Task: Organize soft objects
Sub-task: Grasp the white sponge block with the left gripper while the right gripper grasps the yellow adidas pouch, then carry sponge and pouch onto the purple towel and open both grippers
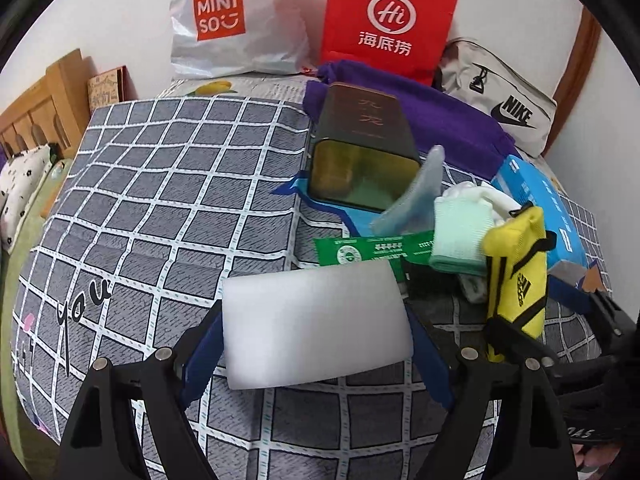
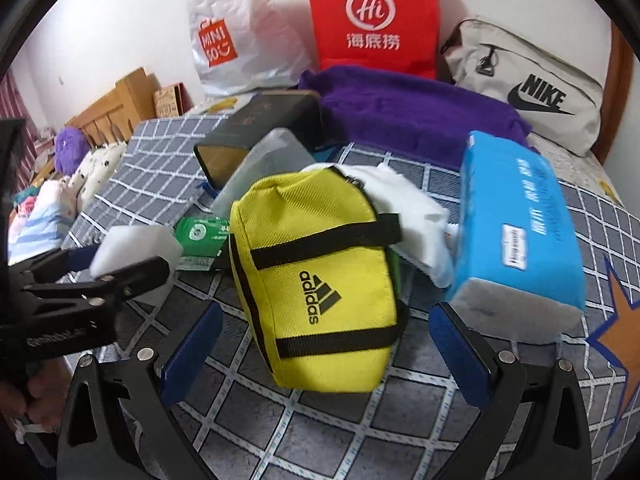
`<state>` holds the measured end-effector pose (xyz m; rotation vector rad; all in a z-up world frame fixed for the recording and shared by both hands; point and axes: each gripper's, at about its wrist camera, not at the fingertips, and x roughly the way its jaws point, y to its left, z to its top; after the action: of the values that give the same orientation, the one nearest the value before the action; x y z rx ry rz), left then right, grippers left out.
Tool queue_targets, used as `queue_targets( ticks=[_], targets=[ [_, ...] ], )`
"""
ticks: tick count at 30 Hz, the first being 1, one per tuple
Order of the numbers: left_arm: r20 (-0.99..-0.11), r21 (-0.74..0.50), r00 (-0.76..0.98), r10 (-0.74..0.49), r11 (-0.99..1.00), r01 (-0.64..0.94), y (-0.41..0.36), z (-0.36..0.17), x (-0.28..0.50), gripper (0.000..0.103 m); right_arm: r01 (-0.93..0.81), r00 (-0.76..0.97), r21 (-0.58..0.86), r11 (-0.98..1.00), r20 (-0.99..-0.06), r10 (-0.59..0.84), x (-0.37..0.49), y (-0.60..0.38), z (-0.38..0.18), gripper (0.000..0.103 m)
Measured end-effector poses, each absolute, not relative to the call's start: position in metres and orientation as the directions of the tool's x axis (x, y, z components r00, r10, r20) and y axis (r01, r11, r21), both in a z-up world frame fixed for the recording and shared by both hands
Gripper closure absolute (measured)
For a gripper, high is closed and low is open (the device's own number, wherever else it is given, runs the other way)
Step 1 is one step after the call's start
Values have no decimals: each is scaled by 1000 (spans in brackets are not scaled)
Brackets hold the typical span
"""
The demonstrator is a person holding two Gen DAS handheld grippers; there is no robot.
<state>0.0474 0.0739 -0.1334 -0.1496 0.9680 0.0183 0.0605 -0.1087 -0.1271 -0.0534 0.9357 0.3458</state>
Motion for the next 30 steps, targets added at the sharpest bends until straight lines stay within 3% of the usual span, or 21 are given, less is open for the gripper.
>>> queue_targets(
  ticks=[4, 5, 7, 9, 30],
  targets=[
    [-825, -127, 561, -59, 988, -84, 78, -137, 52, 19, -319, 533, 71, 945, -811, 241, 67, -100, -136, 3],
    [-826, -128, 561, -59, 988, -84, 78, -138, 54, 19, -317, 537, 63, 946, -811, 234, 68, -98, -138, 5],
    [-827, -130, 559, -62, 988, -84, 79, -138, 56, 19, -316, 534, 58, 947, -814, 228, 69, -98, -140, 20],
    [-826, -135, 560, -67, 988, -81, 80, -138, 59, 19, -316, 529, 52, 947, -819, 221, 70, -100, -139, 23],
    [-785, -145, 613, -88, 988, -44, 85, -92, 75, 19, -336, 556, 112, 935, -777, 293, 52, -135, -79, 28]
  ],
)
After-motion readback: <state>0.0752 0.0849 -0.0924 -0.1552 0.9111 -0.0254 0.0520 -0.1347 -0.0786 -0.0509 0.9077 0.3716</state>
